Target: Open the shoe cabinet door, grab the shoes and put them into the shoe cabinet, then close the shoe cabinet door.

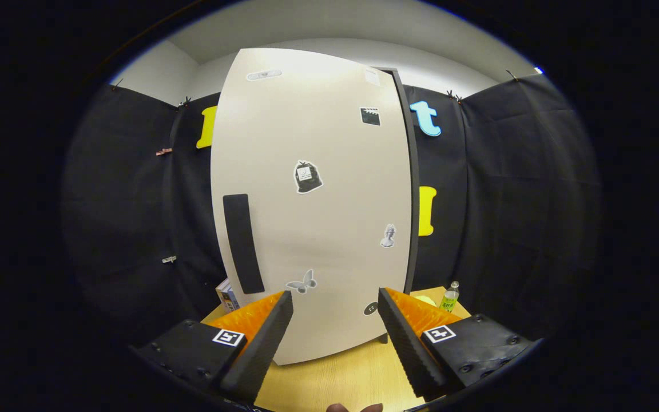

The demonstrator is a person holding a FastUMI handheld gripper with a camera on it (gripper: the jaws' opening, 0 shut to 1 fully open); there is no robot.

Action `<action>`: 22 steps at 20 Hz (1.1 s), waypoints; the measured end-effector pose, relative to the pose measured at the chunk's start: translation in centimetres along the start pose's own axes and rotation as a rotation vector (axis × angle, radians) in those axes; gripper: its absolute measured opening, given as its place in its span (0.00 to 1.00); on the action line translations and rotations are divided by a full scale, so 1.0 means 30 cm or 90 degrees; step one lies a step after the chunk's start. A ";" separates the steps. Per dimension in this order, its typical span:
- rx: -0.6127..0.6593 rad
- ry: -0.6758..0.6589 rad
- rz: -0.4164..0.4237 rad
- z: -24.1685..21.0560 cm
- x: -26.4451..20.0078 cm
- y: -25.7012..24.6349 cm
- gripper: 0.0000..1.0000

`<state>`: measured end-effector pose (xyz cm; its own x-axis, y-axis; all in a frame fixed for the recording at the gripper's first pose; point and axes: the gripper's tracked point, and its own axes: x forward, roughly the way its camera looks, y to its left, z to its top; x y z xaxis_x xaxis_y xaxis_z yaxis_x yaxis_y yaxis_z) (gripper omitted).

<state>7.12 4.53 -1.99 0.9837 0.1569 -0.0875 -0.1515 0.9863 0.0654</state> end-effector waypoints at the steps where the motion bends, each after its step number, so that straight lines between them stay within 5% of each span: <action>1: -0.002 -0.004 -0.009 0.008 -0.006 -0.008 0.97; 22: -0.054 -0.027 -0.094 0.042 0.012 -0.171 0.97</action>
<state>8.37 -0.53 -1.10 0.9988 0.0090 -0.0478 -0.0104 0.9995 -0.0289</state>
